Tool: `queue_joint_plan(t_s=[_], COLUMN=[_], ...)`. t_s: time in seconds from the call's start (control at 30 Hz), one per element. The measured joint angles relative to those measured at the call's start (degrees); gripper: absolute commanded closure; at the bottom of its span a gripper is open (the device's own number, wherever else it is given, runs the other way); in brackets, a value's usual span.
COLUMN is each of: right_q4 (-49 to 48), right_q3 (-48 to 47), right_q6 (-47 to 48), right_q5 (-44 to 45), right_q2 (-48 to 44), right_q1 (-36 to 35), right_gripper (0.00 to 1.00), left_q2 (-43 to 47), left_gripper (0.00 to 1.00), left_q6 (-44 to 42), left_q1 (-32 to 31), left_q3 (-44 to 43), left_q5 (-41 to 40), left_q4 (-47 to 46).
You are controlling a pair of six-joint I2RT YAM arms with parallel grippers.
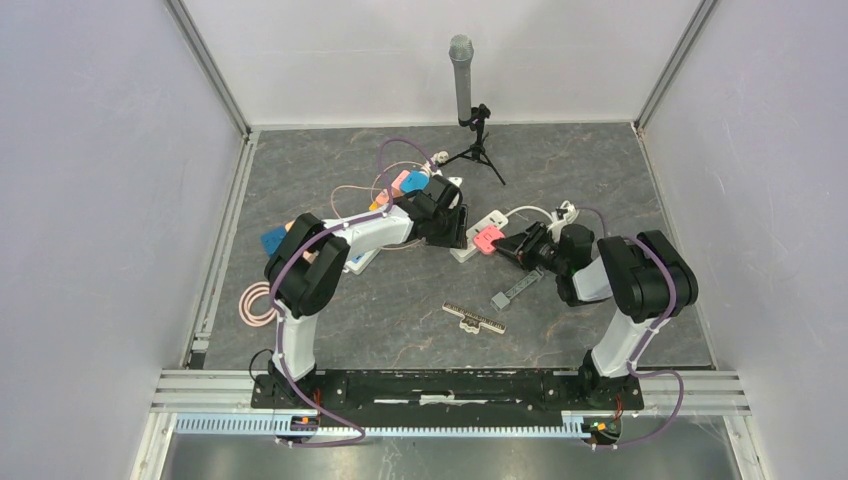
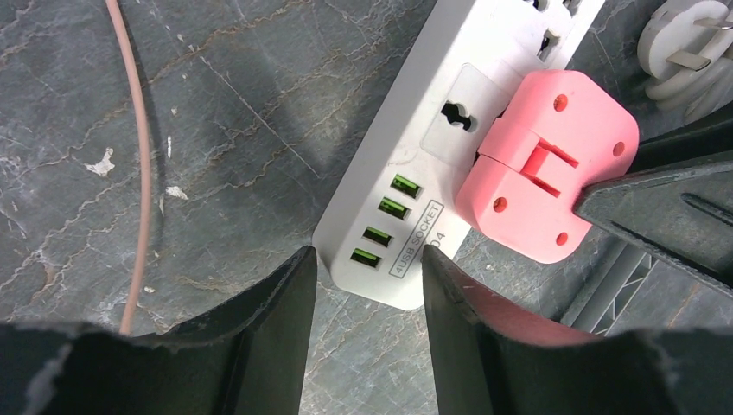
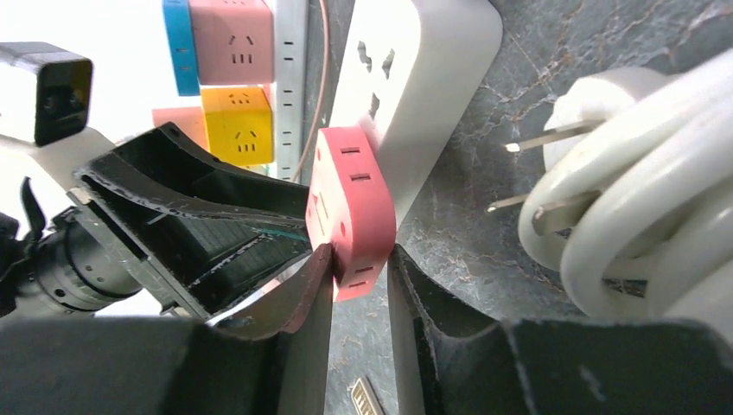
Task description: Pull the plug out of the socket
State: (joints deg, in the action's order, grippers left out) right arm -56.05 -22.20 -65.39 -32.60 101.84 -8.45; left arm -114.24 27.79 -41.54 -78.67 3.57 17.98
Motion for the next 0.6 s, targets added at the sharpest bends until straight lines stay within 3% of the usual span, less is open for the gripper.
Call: queue_joint_plan(t_s=[0.07, 0.23, 0.37, 0.47, 0.6], right_q4=[-2.62, -9.11, -9.42, -6.88, -5.92], right_q3=[0.81, 1.44, 1.31, 0.28, -0.44], right_q6=[-1.73, -5.9, -6.21, -4.81, -3.89], right_q5=[0.42, 0.61, 1.42, 2.4, 3.21], right_q2=[0.17, 1.9, 2.38, 2.38, 2.38], right_q1=[0.0, -0.15, -1.07, -2.21, -3.13], right_gripper=[0.65, 0.43, 0.41, 0.48, 0.84], left_q2=[0.11, 0.2, 0.2, 0.2, 0.2], left_gripper=[0.46, 0.45, 0.44, 0.44, 0.44], left_q6=[0.0, 0.0, 0.0, 0.02, 0.0], left_q1=[-0.07, -0.07, -0.07, -0.07, -0.07], left_q3=[0.33, 0.52, 0.55, 0.52, 0.52], left_q5=[0.0, -0.04, -0.04, -0.04, -0.04], left_q4=[-0.48, -0.7, -0.68, -0.66, -0.61])
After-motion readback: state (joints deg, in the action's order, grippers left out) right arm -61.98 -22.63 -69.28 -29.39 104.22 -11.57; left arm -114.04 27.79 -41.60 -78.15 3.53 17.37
